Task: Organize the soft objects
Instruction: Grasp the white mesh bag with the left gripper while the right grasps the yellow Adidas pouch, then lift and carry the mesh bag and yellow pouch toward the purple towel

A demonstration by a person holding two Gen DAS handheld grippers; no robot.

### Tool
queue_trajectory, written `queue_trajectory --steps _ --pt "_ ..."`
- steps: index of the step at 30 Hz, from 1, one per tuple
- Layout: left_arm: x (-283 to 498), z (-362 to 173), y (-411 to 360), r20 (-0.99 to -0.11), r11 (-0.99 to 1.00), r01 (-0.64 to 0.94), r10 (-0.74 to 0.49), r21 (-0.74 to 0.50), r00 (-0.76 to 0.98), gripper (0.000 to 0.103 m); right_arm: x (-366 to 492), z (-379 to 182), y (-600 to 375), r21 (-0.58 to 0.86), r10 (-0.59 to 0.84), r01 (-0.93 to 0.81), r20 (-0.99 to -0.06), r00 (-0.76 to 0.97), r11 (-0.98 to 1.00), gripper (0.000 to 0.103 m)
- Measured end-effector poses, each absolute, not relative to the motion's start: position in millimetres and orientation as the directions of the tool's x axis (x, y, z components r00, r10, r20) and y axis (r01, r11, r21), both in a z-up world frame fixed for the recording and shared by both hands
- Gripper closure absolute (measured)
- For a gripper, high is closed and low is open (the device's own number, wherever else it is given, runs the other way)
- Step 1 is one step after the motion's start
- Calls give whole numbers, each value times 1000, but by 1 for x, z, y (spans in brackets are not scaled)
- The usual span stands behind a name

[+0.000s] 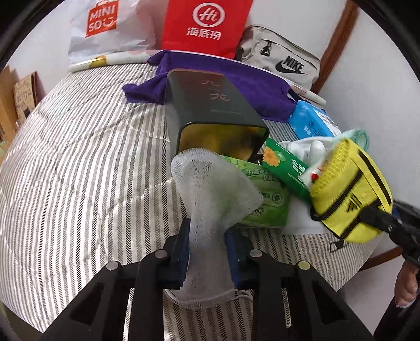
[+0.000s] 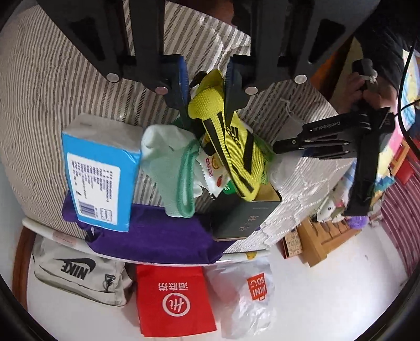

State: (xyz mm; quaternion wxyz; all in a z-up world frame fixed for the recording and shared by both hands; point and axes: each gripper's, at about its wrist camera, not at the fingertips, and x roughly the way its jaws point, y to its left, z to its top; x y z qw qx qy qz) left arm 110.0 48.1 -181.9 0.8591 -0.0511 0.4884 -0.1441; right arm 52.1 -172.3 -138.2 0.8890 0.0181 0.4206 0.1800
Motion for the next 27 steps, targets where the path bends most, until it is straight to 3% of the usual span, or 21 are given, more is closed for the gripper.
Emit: queue_trajectory --steps 7,17,27 --pt "108 -183 46 -838 963 147 -267 -224 476 79 30 -130 -196 213 369 -311 -683 630 926 82" --pt "108 -182 39 -856 977 118 -214 -180 471 79 30 -157 -250 217 275 -170 -723 633 961 82" --pt "109 -183 37 -859 978 121 -206 -169 469 79 5 -147 -264 164 275 -225 -690 669 960 82"
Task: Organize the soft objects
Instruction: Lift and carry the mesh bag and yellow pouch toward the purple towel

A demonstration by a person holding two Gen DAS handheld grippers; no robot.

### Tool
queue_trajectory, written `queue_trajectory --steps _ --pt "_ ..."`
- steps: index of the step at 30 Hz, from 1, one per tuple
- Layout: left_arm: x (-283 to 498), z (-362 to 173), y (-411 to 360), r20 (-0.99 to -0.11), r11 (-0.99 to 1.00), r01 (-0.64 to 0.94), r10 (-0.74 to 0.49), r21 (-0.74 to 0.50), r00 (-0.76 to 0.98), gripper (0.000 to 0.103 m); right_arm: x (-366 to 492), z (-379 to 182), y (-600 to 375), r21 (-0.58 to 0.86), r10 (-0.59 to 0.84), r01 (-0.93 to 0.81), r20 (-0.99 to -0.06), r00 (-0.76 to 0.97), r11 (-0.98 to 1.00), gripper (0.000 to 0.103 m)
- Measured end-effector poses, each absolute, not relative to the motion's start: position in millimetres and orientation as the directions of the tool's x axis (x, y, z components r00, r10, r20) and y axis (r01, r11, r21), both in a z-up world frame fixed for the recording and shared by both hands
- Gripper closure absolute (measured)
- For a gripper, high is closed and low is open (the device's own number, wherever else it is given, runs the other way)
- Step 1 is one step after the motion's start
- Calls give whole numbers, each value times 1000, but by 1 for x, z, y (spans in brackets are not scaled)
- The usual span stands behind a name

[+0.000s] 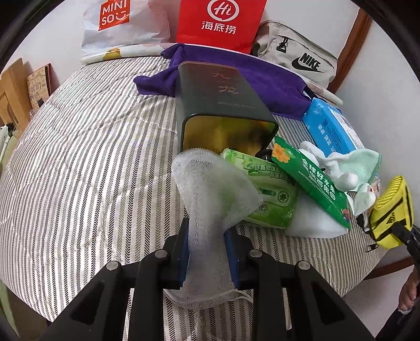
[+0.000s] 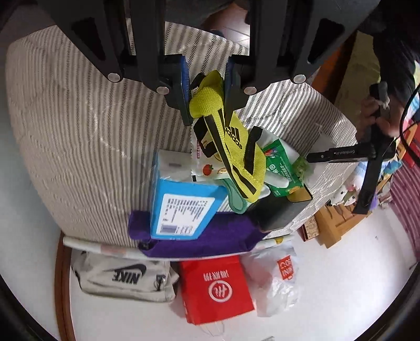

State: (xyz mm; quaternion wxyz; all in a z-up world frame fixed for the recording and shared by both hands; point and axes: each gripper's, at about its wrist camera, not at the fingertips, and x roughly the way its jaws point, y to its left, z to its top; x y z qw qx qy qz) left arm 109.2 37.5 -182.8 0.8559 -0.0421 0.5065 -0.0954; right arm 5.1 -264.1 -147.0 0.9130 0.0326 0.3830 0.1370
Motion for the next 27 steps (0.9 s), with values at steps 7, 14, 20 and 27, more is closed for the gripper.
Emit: queue_trajectory --steps 7,14,20,27 --pt "108 -183 39 -855 977 125 -213 -174 473 79 4 -158 -238 114 300 -314 -699 649 943 82" --pt "108 -183 39 -853 976 131 -215 -173 476 79 19 -179 -227 196 347 -307 -730 589 931 74" --pt "105 -183 40 -850 975 132 -221 -180 477 79 13 -175 -221 217 398 -355 -702 590 909 82" --pt "99 -181 41 -853 977 131 -211 -168 477 79 -6 -151 -239 287 473 -382 -638 608 878 82"
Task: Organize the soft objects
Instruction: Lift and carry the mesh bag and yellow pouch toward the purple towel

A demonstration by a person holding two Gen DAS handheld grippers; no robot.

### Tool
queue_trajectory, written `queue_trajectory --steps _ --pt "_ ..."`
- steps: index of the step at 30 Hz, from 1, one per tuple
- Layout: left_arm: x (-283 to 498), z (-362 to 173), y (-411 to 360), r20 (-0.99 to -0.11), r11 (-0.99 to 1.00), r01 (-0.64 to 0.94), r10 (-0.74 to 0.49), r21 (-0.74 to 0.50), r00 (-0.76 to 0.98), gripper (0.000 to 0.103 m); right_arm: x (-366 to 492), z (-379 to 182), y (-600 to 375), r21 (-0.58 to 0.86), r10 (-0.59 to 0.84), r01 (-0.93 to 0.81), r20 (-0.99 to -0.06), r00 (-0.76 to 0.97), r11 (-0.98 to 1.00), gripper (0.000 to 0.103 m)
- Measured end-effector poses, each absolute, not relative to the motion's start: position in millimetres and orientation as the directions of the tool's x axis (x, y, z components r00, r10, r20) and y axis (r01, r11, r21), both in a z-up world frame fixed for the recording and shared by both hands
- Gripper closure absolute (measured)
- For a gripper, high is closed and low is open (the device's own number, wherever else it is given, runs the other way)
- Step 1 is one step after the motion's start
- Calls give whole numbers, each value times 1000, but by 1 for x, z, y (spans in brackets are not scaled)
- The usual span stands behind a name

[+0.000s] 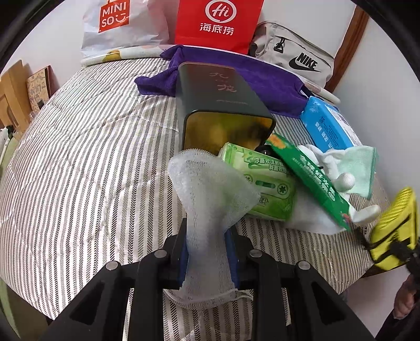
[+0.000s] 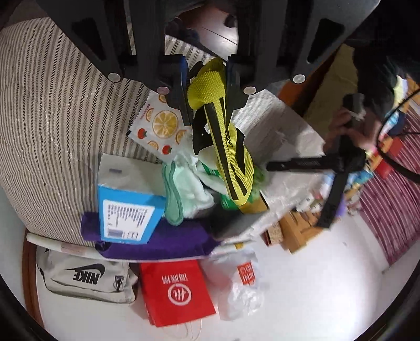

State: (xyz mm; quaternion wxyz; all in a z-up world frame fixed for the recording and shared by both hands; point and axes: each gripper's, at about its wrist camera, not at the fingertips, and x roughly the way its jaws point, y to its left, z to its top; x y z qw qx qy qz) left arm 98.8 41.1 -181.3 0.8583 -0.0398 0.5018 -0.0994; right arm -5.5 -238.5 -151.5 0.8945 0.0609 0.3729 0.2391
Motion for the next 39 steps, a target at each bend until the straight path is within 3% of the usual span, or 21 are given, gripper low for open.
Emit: queue_trajectory --steps 23,33,39 --pt "92 -166 38 -843 976 138 -216 -169 492 79 9 -97 -252 359 482 -333 -511 711 872 82" --pt "87 -150 38 -815 970 163 -241 -181 527 79 9 -99 -271 335 408 -258 -534 740 906 82" --pt "90 -150 28 -819 968 176 -248 -181 518 79 -3 -89 -285 363 414 -251 -496 763 897 82"
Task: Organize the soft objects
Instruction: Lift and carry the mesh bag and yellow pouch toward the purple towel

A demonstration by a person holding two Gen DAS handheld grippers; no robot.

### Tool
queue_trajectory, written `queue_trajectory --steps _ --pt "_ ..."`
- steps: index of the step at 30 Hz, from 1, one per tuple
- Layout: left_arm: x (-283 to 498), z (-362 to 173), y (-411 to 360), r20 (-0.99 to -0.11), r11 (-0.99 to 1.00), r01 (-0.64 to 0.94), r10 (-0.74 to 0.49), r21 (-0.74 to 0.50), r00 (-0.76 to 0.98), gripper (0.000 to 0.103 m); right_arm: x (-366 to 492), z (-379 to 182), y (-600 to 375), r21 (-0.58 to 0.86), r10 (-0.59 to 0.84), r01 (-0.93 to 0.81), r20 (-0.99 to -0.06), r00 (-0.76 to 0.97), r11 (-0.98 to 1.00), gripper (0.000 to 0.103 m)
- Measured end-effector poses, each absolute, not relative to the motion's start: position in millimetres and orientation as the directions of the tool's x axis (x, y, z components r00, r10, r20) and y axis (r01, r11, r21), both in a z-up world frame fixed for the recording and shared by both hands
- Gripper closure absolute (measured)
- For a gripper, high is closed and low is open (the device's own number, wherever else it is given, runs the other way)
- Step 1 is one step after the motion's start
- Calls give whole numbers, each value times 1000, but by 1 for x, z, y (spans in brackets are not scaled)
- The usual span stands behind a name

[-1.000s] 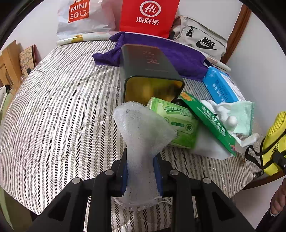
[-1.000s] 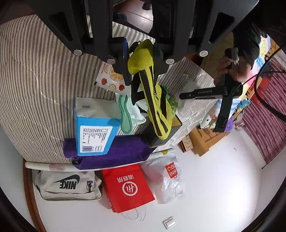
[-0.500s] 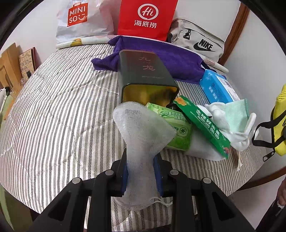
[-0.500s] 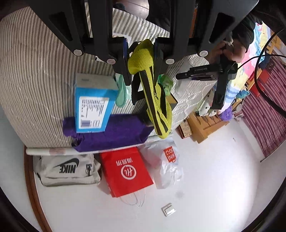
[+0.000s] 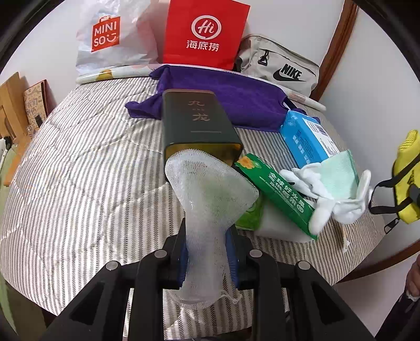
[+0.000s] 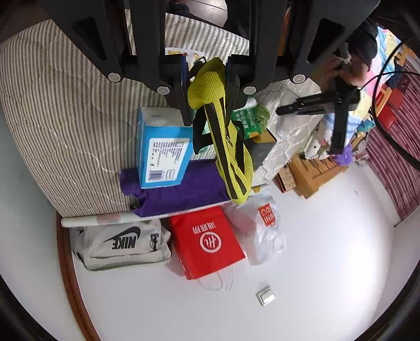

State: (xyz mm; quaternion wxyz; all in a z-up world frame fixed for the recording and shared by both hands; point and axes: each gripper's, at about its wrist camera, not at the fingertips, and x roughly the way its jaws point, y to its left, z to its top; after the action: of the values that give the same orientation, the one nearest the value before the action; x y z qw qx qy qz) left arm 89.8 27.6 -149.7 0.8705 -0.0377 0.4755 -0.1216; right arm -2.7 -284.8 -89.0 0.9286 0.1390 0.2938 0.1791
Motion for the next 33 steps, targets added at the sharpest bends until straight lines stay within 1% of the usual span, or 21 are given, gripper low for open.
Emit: queue_trajectory --steps 6,12,14,18,22,27,33 --pt "89 -153 23 -828 970 178 -236 -167 509 79 -14 -72 -281 360 436 -289 -452 778 887 82" --pt "86 -143 19 -815 965 205 -251 -166 523 79 -12 -61 -282 371 447 -298 -429 785 879 82" --pt "85 -140 15 -811 962 217 -256 -162 526 79 -9 -62 -279 366 440 -292 -439 783 884 82" --pt "84 -136 7 -806 956 242 -275 -168 524 79 -6 -63 -273 392 484 -325 -434 760 861 82" --pt "83 -129 -10 -795 938 300 -313 -173 520 79 -4 -67 -257 361 494 -355 -454 741 863 82" --pt "88 -125 -46 -794 893 400 -391 -205 466 79 2 -85 -256 385 503 -341 -487 714 857 82" --pt "102 -129 -90 -804 844 485 -445 -229 394 79 5 -103 -273 415 493 -299 -514 702 859 82"
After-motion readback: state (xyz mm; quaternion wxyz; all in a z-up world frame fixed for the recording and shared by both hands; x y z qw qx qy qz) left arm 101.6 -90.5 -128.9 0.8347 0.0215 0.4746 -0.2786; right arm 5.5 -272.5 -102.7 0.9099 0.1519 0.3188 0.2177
